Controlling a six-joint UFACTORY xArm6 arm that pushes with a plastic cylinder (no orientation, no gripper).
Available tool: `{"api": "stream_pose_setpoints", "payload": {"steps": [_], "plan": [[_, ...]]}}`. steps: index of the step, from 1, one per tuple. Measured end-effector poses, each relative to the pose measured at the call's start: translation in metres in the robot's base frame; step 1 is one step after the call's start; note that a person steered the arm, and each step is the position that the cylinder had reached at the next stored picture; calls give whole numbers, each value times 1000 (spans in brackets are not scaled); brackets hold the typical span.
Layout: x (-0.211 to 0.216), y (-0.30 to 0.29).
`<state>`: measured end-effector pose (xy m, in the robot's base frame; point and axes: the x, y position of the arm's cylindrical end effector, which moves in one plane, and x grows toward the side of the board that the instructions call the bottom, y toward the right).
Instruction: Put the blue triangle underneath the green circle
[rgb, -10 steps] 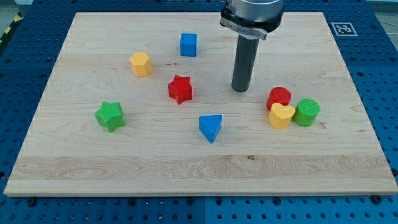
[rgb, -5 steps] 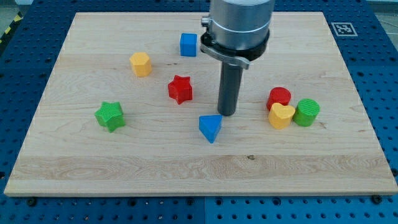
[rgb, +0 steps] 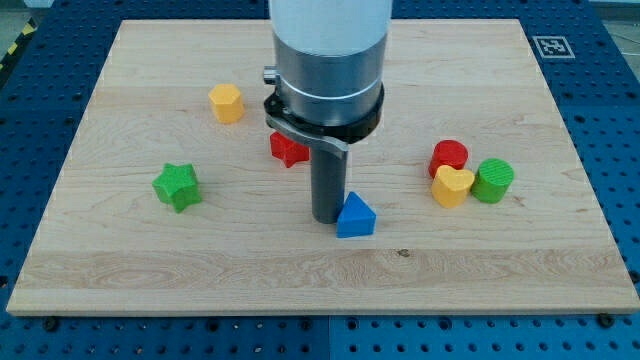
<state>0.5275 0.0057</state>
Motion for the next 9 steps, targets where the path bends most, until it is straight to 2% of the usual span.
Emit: {"api": "stream_pose_setpoints", "payload": {"steps": [2, 7, 9], "plan": [[14, 19], [17, 25], [16, 59]]}}
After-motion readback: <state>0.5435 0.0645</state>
